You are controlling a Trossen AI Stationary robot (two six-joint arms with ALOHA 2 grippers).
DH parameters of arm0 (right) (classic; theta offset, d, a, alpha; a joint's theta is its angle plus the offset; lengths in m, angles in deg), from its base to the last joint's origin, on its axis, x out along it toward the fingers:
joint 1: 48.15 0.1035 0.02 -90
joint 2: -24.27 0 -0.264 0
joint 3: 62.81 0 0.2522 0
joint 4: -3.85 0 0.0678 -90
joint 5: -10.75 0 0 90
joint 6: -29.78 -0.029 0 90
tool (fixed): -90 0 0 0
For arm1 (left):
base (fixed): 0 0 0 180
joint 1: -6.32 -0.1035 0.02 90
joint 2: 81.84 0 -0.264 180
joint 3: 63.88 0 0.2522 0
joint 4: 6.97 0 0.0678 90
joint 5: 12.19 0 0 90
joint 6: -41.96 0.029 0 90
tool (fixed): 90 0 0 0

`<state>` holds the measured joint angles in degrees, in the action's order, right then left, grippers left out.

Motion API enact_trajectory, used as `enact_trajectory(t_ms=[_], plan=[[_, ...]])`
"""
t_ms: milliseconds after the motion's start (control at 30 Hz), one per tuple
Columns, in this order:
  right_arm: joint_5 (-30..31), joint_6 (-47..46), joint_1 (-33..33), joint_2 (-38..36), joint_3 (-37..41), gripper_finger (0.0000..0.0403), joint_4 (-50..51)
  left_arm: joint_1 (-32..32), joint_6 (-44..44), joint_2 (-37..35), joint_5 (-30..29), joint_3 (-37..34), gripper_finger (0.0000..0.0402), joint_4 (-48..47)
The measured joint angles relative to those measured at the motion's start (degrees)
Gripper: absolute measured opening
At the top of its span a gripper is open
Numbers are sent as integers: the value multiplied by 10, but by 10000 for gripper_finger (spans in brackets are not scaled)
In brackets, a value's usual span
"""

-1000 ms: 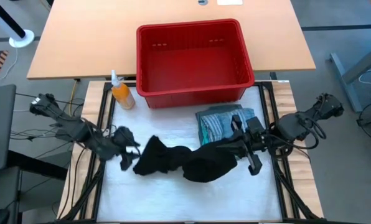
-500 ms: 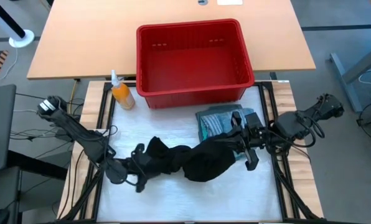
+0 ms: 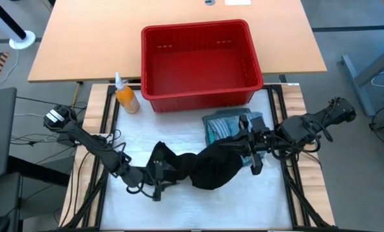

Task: Fold Laundry from Bin
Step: Fold the black shirt

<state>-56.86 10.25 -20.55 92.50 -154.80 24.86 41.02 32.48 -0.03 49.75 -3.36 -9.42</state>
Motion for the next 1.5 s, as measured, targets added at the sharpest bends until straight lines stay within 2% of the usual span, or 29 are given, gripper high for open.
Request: enact_trajectory(t_ms=[167, 300, 400, 633, 800, 933, 1000, 1133, 1333, 1433, 1500], plan=[[0, 0, -1, 0, 0, 26, 5, -10, -37, 14, 44, 5, 218, -79], [0, 0, -4, 0, 0, 26, 16, -11, -93, 14, 23, 5, 215, -171], [0, 0, -4, 0, 0, 26, 20, -10, -129, 14, 11, 5, 215, -206], [0, -4, -11, 0, 0, 26, 27, -13, -142, 15, 13, 5, 215, -182], [0, -15, -19, 0, 0, 27, 26, -18, -139, 28, 72, 5, 215, -141], [0, -21, -19, 0, 0, 27, 26, -25, -126, 28, 71, 5, 215, -142], [0, -28, -19, 0, 0, 27, 26, -34, -149, 29, 71, 5, 215, -157], [0, -31, -19, 0, 0, 27, 26, -55, -230, 65, 94, 4, 215, -178], [0, -31, -17, 0, 0, 27, 27, -59, -274, 139, 146, 4, 215, -93], [0, -31, -17, 0, 0, 27, 28, -59, -284, 165, 140, 5, 215, -61], [0, -31, -17, 0, 0, 27, 28, -59, -310, 179, 122, 11, 214, -72]])
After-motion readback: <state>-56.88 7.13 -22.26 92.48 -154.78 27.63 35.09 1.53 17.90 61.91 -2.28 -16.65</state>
